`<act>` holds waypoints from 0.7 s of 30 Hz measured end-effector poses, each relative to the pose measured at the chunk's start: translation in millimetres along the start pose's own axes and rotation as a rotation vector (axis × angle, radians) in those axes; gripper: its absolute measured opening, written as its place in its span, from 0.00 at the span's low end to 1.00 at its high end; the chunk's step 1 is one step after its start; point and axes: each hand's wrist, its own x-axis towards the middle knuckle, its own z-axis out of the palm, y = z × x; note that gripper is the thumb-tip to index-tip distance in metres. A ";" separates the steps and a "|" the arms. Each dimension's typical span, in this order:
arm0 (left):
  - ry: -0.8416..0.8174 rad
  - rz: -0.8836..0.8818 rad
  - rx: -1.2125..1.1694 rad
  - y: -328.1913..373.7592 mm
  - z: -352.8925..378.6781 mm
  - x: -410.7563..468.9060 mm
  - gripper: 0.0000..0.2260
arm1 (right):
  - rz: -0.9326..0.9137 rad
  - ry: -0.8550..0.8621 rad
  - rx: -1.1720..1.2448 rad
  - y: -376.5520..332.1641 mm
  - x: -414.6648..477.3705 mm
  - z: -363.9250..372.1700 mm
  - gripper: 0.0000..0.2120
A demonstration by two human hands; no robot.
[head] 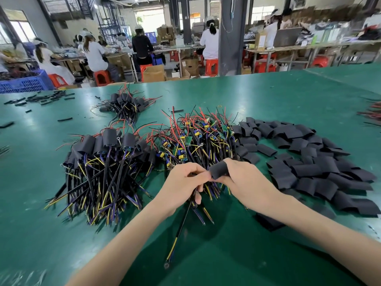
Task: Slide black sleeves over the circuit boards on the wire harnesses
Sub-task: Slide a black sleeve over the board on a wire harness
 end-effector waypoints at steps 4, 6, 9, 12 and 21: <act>0.044 0.023 0.059 -1.0 1.8 -1.5 0.08 | 0.021 -0.030 0.095 -2.6 -2.8 3.8 0.02; 0.065 0.042 0.103 -0.2 2.7 -2.6 0.08 | 0.030 -0.038 0.070 -1.9 -3.3 5.2 0.05; 0.097 0.055 0.157 1.5 2.1 -3.5 0.09 | -0.047 -0.033 0.089 -1.1 -3.7 2.3 0.09; 0.124 0.048 0.169 4.6 -0.4 -4.0 0.05 | -0.122 -0.035 0.148 -2.3 -3.7 -0.3 0.08; 0.315 0.353 0.026 26.1 -12.9 -4.6 0.19 | -0.102 0.073 0.020 13.8 2.6 -4.9 0.32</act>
